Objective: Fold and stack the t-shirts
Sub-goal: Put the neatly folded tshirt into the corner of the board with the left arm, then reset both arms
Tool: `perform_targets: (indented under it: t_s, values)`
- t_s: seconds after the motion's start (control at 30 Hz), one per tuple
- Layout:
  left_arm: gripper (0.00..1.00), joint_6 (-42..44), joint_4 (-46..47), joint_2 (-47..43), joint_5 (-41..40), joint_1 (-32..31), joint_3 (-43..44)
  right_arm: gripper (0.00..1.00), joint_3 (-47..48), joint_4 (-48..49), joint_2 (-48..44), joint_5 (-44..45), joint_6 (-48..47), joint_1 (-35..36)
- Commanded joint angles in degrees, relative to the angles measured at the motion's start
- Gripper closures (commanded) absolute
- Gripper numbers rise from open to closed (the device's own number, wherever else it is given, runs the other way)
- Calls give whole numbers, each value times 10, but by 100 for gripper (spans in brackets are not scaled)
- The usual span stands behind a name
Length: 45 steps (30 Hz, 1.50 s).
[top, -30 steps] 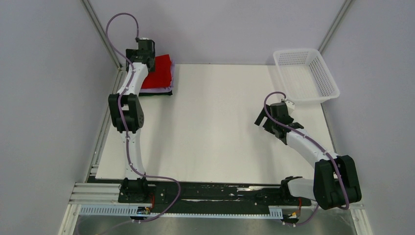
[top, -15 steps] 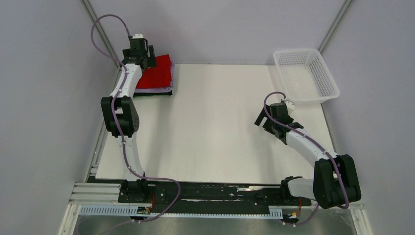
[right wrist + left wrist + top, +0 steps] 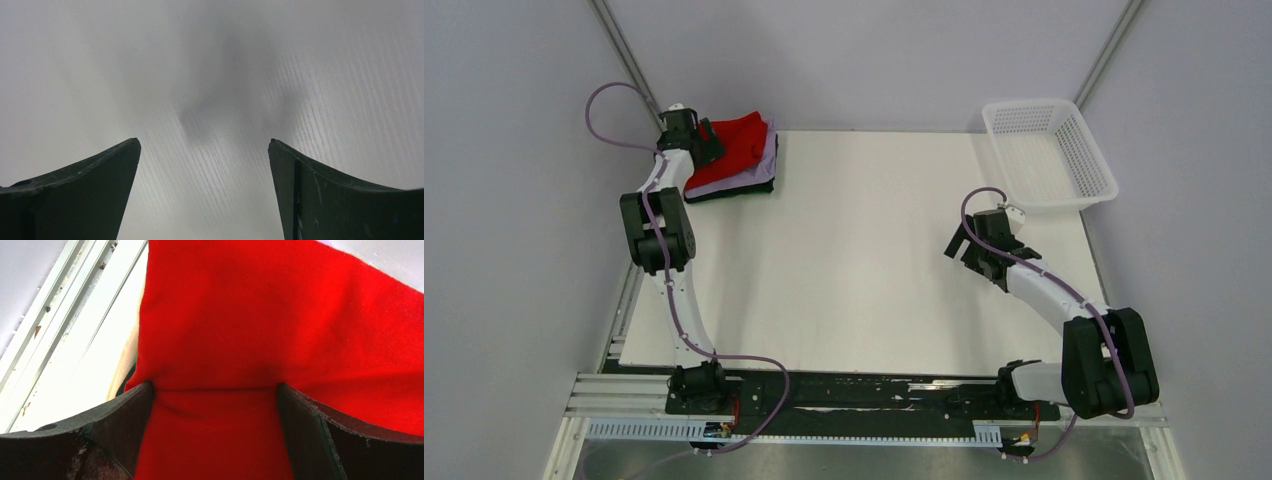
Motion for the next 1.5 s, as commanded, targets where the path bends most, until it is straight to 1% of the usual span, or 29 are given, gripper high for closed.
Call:
perform_targets:
  t_s: [0.0, 0.17, 0.3, 0.37, 0.57, 0.63, 0.67, 0.7, 0.73, 0.77, 0.8, 0.83, 0.87, 0.9, 0.93, 0.97, 1.0, 1.03, 1.07, 1.1, 1.17, 1.3, 1.47]
  values:
    - [0, -15, 7, -8, 36, 3, -31, 0, 26, 5, -3, 12, -8, -4]
    - [0, 0, 13, -60, 44, 2, -41, 0, 25, 5, -6, 8, -7, -4]
    - [0, 7, 20, -133, 46, -2, -59, 0, 25, 4, -14, 1, -6, -3]
    - [0, 13, 24, -168, 33, -10, -71, 0, 24, 5, -21, -3, -5, -4]
    - [0, 54, -12, -261, -45, -68, -73, 0, 14, 2, -66, -3, 2, -3]
    - [0, 53, -33, -294, -56, -87, -75, 0, 9, 2, -91, -5, 6, -4]
    - [0, 45, -51, -306, -56, -109, -78, 0, 5, 1, -107, -7, 7, -3]
    - [0, 32, -59, -330, -54, -117, -84, 0, 2, 0, -120, -10, 10, -4]
    - [0, 26, -69, -345, -52, -136, -106, 0, -2, 0, -134, -13, 13, -3]
    - [0, 14, -68, -380, -48, -144, -123, 0, -7, -1, -147, -15, 14, -3]
    - [0, 10, -55, -398, -46, -166, -169, 0, -11, -1, -161, -16, 14, -3]
    - [0, 5, -47, -438, -41, -180, -194, 0, -15, -2, -173, -16, 14, -4]
    - [0, -1, -32, -457, -42, -204, -249, 0, -20, -3, -186, -16, 14, -3]
    - [0, -19, -27, -496, -45, -228, -275, 0, -24, -5, -198, -16, 15, -4]
    - [0, -27, -20, -515, -43, -240, -329, 0, -29, -7, -209, -16, 18, -3]
    - [0, -40, -18, -548, -35, -262, -354, 0, -34, -9, -221, -17, 19, -3]
    - [0, -46, -14, -582, -39, -275, -406, 0, -38, -13, -231, -17, 21, -4]
    - [0, -53, -11, -600, -44, -306, -434, 0, -43, -15, -242, -17, 23, -3]
    - [0, -55, -2, -633, -61, -322, -488, 0, -48, -17, -251, -15, 25, -3]
    - [0, -55, 9, -649, -70, -354, -538, 0, -54, -18, -263, -11, 29, -3]
    - [0, -61, 15, -692, -95, -387, -601, 0, -66, -21, -276, -2, 37, -3]
    - [0, -70, 17, -753, -111, -399, -676, 0, -76, -24, -293, 8, 53, -3]
    - [0, -62, -11, -799, -140, -399, -687, 0, -88, -24, -303, 13, 55, -3]
